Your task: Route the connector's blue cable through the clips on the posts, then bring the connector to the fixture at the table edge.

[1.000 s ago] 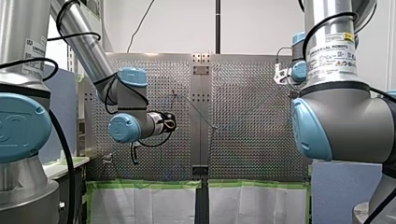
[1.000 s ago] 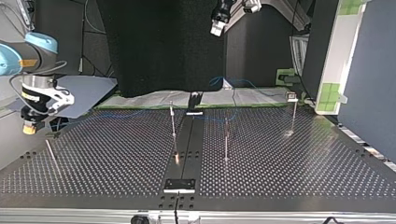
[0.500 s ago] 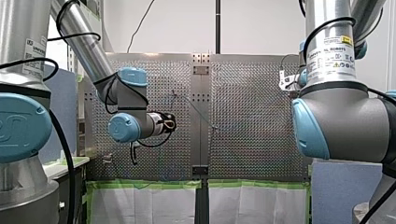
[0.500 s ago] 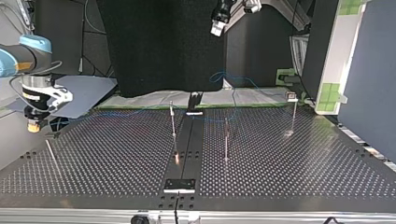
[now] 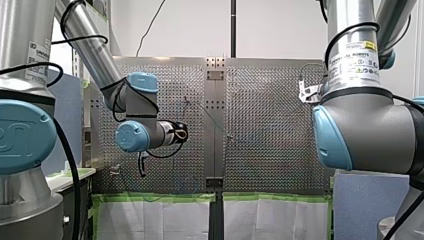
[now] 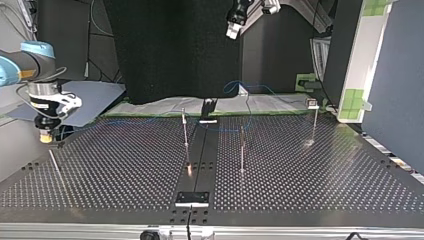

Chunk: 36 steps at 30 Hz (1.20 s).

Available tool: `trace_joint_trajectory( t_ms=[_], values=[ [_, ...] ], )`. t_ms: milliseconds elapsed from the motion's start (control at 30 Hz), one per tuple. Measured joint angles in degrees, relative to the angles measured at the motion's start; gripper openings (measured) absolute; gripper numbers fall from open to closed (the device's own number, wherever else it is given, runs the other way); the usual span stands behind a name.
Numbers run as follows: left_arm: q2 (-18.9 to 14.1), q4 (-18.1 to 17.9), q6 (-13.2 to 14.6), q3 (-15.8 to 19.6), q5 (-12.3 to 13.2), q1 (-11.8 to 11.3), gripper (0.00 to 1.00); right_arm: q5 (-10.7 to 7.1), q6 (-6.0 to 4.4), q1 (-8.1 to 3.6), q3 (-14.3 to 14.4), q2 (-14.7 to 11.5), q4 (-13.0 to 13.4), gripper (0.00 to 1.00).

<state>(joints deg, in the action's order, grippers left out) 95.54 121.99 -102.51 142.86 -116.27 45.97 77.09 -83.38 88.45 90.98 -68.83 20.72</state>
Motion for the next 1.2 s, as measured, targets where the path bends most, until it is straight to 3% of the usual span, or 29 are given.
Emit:
trace_joint_trajectory(
  t_ms=[200,533,967,1200],
  values=[
    [0.0,0.47,0.03,-0.04,0.03,-0.39,1.0,-2.94,0.77,-0.34,-0.33,1.11,-0.16,0.0],
    [-0.02,1.51,0.6,-0.05,0.03,-0.77,1.0,-7.72,1.02,-1.2,-0.86,1.59,-1.12,0.0],
    [-0.02,3.45,1.4,-1.27,0.03,-1.06,1.0,-10.62,1.92,-3.77,-1.51,3.62,0.31,0.0],
    [-0.02,3.73,1.52,-1.37,-0.02,-1.11,1.0,-11.25,2.0,-4.36,-2.06,4.96,1.84,0.0]
  ],
)
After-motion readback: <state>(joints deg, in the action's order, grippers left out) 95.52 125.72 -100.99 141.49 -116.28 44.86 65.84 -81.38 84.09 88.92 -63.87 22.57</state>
